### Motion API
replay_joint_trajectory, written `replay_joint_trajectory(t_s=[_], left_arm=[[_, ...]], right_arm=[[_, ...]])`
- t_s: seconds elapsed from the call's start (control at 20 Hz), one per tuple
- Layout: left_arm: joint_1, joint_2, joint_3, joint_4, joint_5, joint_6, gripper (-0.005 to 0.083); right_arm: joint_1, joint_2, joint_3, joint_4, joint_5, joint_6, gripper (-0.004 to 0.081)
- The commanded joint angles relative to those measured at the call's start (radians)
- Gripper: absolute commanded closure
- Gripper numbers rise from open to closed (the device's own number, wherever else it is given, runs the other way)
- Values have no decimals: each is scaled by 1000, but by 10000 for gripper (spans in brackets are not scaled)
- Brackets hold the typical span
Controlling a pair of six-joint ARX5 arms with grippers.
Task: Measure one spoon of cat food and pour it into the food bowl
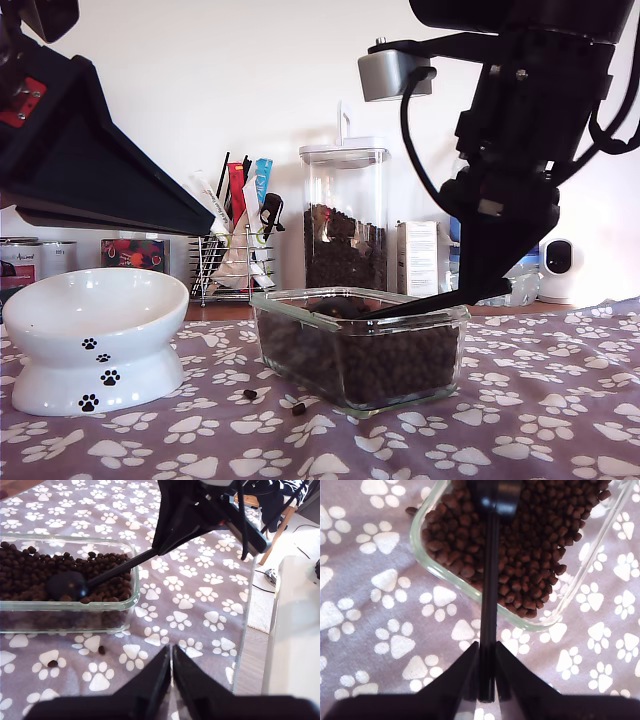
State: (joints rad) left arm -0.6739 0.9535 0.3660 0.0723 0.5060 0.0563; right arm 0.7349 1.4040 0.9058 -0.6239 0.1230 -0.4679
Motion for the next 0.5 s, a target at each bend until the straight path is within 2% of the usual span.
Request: replay_joint_trajectory(t_s=[0.0,0.45], left_arm=[[-3,8,-16,3,2,3,793],[-3,8,-16,3,2,4,793]], right_arm=[[16,27,-40,-4,9,2,783],[16,27,-40,69,236,-1,783]])
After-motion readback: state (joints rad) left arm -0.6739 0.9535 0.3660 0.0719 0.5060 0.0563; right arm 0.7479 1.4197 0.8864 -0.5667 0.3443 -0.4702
